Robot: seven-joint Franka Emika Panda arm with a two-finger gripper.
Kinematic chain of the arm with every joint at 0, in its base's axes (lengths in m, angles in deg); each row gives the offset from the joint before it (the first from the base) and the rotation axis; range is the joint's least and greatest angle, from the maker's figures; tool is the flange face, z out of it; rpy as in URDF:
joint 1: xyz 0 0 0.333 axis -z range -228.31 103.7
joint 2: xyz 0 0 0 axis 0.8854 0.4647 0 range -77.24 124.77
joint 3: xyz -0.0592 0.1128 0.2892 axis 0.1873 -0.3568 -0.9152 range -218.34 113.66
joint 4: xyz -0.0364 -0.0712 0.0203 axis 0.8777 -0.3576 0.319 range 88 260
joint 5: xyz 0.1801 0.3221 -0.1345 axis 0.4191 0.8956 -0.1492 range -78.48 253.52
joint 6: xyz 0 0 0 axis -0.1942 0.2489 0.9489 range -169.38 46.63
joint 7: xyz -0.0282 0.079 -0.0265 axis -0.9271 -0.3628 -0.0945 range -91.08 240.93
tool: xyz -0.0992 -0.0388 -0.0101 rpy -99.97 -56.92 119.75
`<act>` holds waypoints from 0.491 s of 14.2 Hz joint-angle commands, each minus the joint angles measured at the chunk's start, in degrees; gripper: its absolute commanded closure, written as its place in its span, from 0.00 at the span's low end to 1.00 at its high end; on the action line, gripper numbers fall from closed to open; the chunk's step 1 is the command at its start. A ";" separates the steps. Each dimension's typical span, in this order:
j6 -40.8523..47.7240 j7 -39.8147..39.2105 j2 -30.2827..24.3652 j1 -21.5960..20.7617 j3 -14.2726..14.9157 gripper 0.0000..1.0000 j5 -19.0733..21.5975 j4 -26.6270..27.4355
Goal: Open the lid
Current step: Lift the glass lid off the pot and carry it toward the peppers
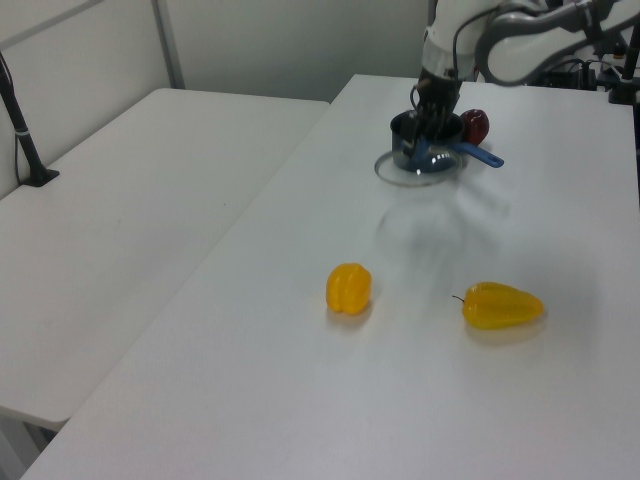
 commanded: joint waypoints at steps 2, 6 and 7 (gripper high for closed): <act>-0.65 5.97 0.70 -5.43 -0.95 0.57 -4.85 5.41; -6.96 6.24 5.00 -5.27 -0.86 0.56 -5.56 4.44; -7.94 6.24 5.80 -5.27 -0.86 0.56 -5.82 4.26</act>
